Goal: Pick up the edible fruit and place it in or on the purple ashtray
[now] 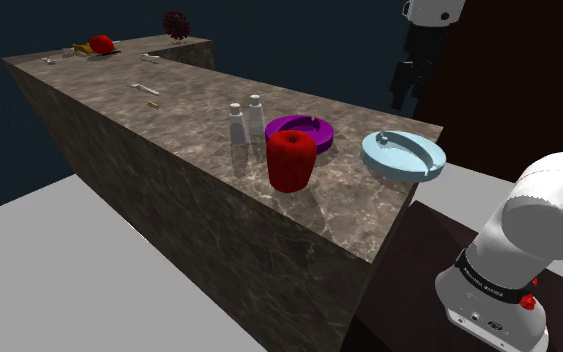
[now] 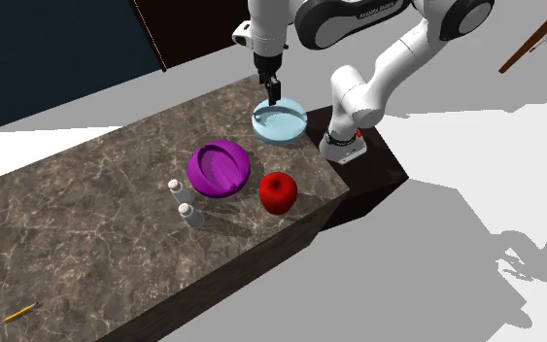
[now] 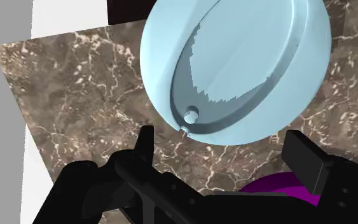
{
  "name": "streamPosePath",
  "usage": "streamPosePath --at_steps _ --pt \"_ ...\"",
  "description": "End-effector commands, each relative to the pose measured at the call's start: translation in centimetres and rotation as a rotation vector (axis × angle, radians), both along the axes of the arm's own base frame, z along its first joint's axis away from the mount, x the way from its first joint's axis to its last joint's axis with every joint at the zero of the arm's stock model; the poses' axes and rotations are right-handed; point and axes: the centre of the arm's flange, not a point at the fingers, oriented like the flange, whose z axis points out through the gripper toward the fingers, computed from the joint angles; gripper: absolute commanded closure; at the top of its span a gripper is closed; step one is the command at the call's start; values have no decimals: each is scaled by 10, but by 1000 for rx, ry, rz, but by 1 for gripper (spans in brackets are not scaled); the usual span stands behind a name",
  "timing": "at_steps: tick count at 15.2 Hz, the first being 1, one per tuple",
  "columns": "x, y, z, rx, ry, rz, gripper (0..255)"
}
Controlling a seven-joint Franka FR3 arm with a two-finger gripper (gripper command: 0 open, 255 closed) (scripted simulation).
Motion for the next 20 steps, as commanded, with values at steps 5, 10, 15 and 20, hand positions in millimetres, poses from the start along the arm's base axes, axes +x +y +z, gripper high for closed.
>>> streamPosePath --at_steps 5,10,15,20 --pt "-5 49 6 19 3 -133 0" --pt "-3 111 14 42 7 -300 0" --pt "10 172 24 66 10 -467 0" --pt "33 229 35 89 14 -634 0"
